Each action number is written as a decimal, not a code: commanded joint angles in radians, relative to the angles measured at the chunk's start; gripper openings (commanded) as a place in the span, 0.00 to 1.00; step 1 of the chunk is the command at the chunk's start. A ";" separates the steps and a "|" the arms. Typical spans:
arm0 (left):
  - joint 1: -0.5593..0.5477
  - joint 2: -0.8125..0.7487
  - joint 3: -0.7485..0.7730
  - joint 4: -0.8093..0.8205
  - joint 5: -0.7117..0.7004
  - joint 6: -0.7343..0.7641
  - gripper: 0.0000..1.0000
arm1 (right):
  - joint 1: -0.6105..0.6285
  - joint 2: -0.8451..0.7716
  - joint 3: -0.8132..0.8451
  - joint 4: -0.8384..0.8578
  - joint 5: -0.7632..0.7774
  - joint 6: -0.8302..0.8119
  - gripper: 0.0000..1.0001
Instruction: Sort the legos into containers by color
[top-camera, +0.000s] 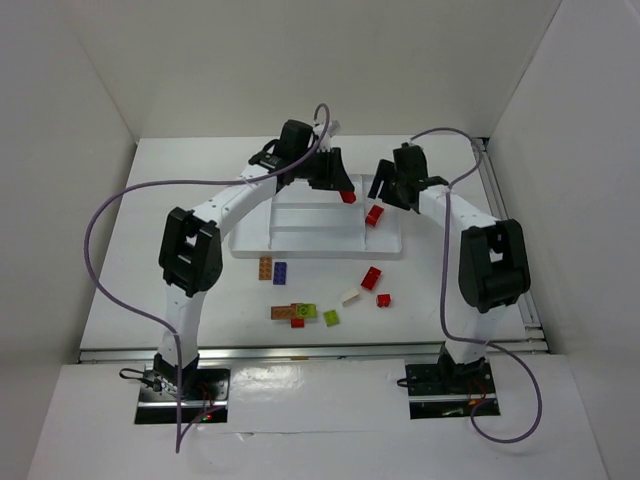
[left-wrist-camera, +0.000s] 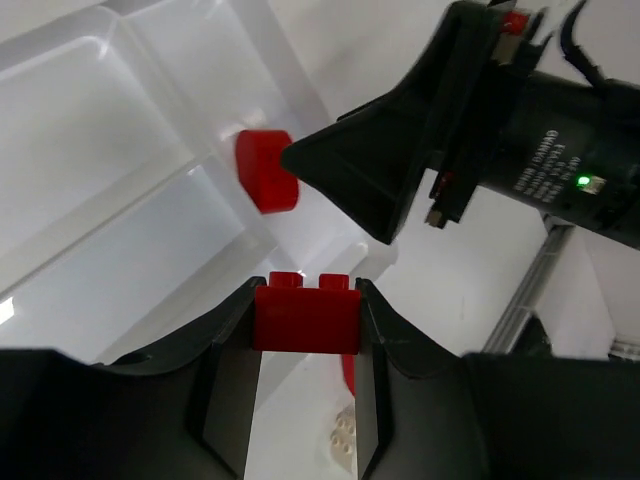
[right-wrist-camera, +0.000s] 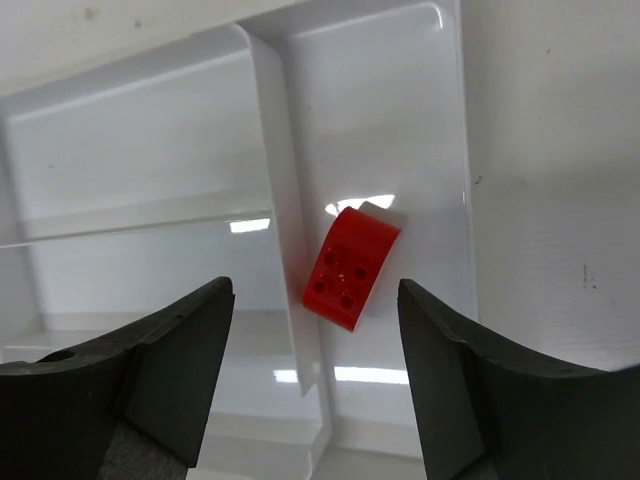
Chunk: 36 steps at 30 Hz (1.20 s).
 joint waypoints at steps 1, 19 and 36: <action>-0.027 0.038 0.000 0.206 0.105 -0.120 0.00 | -0.027 -0.189 -0.025 0.001 0.020 0.025 0.73; -0.111 0.257 0.265 0.165 0.132 -0.165 1.00 | -0.122 -0.711 -0.367 -0.203 0.281 0.119 0.91; -0.064 -0.473 -0.256 -0.206 -0.520 -0.007 1.00 | 0.237 -0.619 -0.544 -0.260 0.079 0.150 1.00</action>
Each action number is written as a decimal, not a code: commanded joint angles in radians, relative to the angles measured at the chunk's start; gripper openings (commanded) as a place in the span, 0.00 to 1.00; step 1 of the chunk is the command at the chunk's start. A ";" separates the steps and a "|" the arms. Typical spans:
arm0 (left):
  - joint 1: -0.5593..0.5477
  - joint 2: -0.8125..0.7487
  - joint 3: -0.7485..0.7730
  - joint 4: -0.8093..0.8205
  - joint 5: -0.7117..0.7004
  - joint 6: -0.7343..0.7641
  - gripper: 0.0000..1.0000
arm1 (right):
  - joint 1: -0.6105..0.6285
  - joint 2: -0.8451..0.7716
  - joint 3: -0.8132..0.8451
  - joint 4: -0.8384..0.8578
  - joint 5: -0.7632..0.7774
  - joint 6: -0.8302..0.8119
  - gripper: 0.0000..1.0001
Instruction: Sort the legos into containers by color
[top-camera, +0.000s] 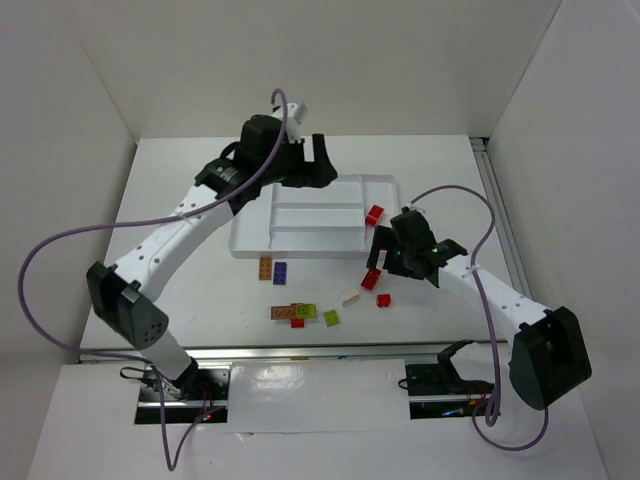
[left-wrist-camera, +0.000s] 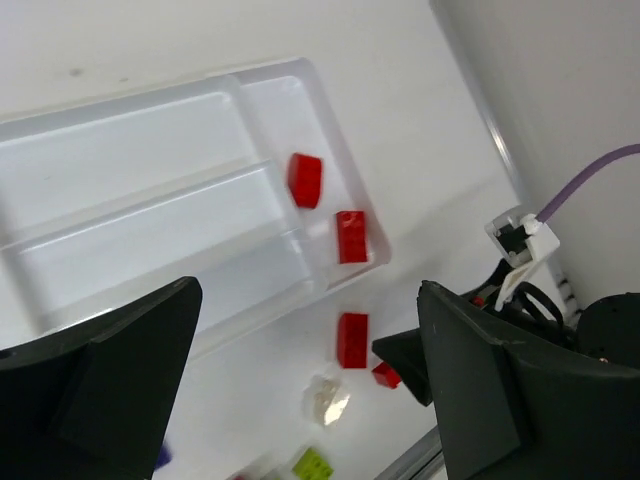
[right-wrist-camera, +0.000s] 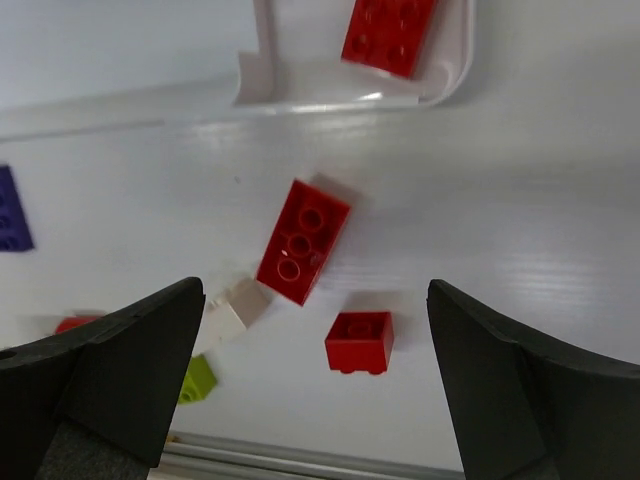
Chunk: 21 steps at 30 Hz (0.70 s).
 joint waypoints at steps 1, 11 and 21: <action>0.037 -0.058 -0.108 -0.120 -0.122 0.041 1.00 | 0.063 0.026 -0.008 -0.062 0.011 0.061 1.00; 0.037 -0.170 -0.286 -0.137 -0.161 0.030 1.00 | 0.149 0.064 -0.117 -0.005 -0.014 0.107 0.73; 0.037 -0.138 -0.238 -0.128 -0.122 0.030 0.99 | 0.170 0.078 -0.139 -0.005 0.038 0.116 0.52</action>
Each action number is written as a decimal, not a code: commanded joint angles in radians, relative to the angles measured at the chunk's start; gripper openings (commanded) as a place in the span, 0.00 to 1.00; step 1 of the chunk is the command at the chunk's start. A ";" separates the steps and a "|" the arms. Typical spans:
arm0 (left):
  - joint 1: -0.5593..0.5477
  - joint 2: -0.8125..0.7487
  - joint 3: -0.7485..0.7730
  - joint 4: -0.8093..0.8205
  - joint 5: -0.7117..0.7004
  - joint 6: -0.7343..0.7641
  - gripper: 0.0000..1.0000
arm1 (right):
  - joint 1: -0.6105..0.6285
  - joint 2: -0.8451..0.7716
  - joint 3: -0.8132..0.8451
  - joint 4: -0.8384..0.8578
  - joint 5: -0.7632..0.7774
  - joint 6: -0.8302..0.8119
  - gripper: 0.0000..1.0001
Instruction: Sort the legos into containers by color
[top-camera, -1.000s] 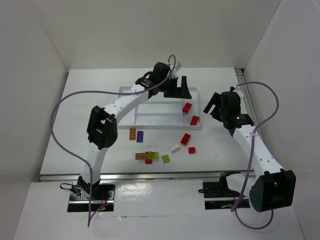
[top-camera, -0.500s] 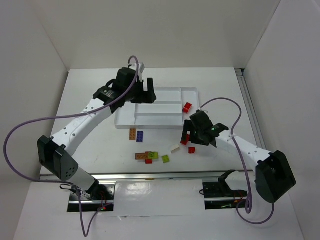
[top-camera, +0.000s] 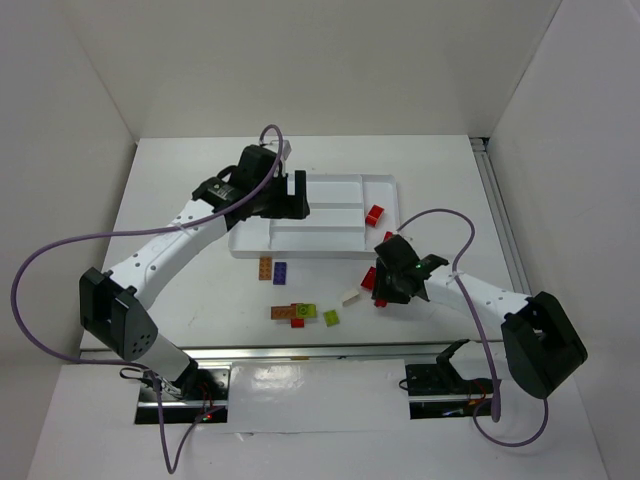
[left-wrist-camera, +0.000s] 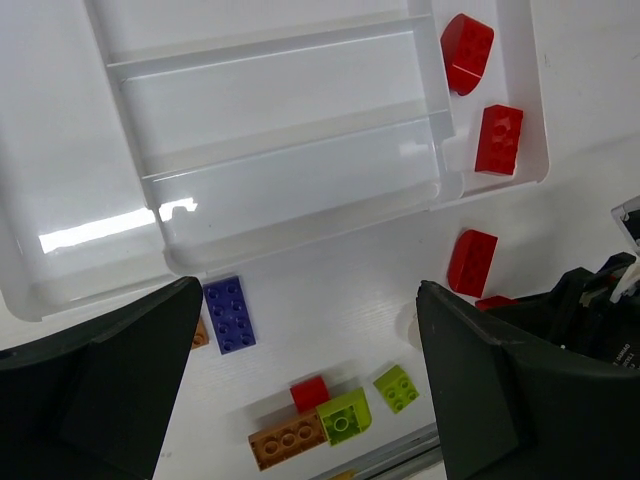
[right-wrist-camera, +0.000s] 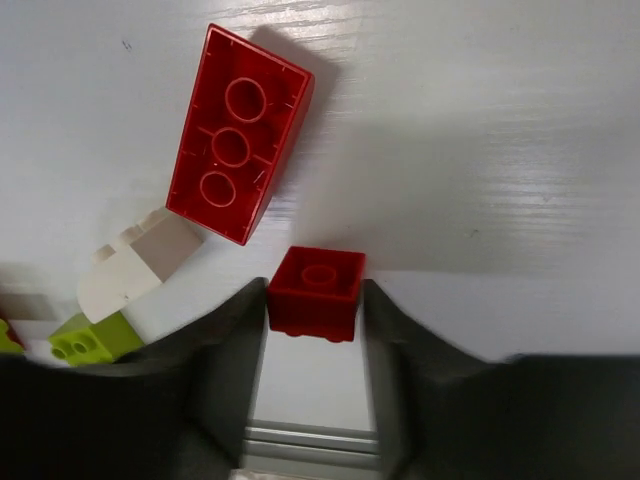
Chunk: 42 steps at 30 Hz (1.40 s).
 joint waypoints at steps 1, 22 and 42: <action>-0.002 0.007 0.043 0.025 0.014 0.012 0.99 | 0.009 0.000 0.016 0.019 0.038 0.015 0.42; -0.002 -0.108 0.022 -0.084 -0.172 0.003 1.00 | -0.230 0.492 0.693 0.264 0.242 -0.258 0.23; 0.007 -0.039 0.031 -0.066 -0.133 0.012 1.00 | -0.141 0.148 0.338 0.109 0.240 -0.133 0.71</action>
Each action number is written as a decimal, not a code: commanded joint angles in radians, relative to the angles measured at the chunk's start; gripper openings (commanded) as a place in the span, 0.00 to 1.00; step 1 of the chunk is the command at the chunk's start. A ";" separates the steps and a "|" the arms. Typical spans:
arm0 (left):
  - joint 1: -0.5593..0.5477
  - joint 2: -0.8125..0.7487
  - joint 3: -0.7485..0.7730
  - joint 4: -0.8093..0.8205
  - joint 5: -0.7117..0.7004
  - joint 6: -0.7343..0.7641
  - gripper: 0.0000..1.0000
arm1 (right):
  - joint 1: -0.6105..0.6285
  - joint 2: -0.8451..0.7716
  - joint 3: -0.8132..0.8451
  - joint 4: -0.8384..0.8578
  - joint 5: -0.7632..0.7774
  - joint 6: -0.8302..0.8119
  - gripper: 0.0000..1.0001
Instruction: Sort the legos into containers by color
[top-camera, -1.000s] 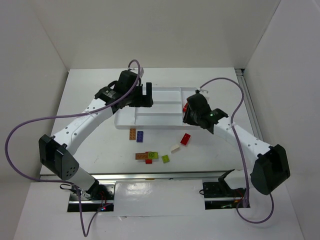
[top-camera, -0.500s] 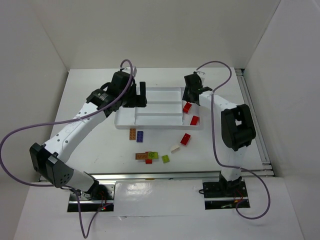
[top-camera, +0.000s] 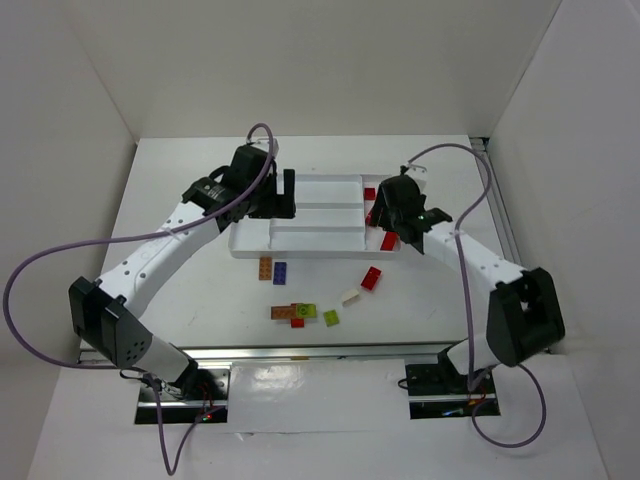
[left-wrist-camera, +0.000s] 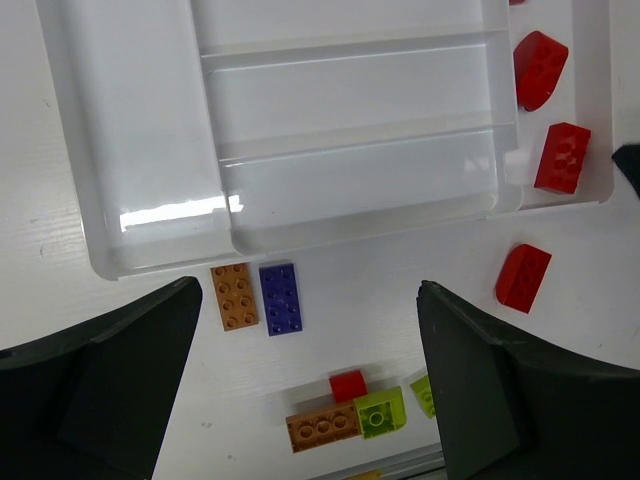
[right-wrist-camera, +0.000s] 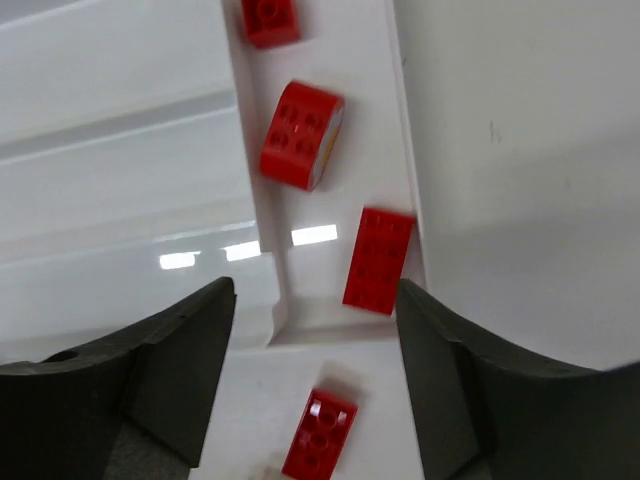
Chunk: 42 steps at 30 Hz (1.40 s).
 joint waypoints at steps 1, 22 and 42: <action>0.005 0.012 0.016 0.030 0.020 0.020 1.00 | 0.059 -0.125 -0.111 -0.086 -0.023 0.077 0.75; 0.005 0.038 0.007 0.058 0.032 0.021 1.00 | 0.248 -0.005 -0.259 -0.094 -0.028 0.344 0.52; 0.005 0.005 -0.102 0.125 0.019 0.044 1.00 | 0.041 0.051 0.143 0.006 0.179 -0.007 0.27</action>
